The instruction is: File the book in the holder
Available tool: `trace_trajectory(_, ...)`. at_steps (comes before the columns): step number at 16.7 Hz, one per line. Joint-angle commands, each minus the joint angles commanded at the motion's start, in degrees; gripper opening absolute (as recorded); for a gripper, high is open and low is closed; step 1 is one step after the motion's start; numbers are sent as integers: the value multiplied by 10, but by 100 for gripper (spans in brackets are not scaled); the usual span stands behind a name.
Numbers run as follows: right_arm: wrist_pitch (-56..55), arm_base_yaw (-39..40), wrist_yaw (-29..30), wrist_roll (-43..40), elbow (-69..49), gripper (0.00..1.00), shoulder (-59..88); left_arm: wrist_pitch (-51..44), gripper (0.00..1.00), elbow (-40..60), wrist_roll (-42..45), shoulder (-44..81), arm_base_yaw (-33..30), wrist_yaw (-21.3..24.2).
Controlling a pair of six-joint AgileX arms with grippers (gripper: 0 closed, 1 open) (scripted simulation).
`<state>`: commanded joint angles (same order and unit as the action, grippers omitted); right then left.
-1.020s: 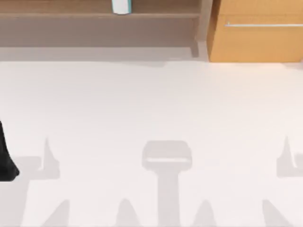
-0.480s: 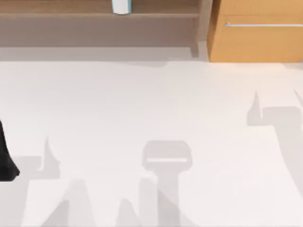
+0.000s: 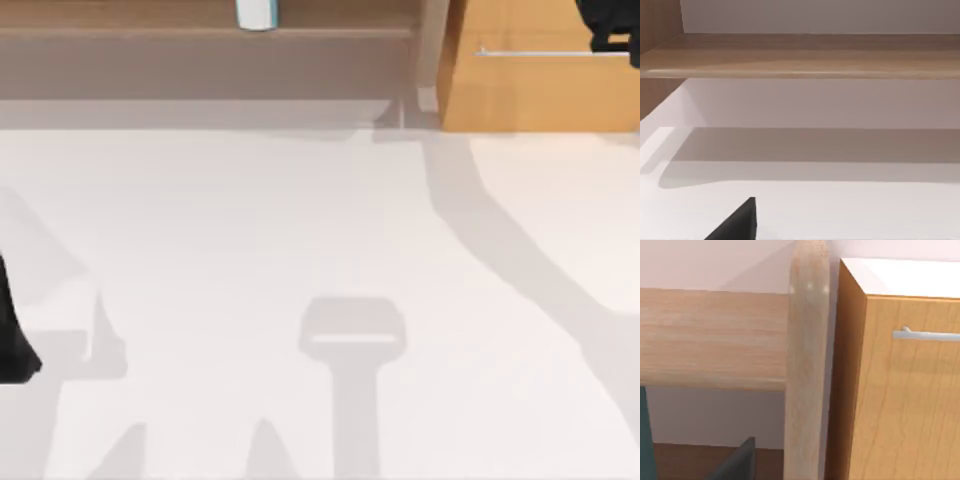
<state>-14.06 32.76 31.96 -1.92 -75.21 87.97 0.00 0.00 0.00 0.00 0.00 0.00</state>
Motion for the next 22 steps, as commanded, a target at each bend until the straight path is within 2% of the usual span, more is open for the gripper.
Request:
trace_trajectory(6, -68, 85, 96, 6, -262, 100, 341, 0, 100, 0, 0, 0, 0, 0)
trace_trajectory(10, -102, 113, 136, 10, -381, 100, 496, 0, 100, 0, 0, 0, 0, 0)
trace_trajectory(14, -118, 123, 152, 13, -431, 100, 559, 0, 100, 0, 0, 0, 0, 0)
trace_trajectory(22, -110, 119, 148, 13, -447, 100, 567, 0, 100, 0, 0, 0, 0, 0)
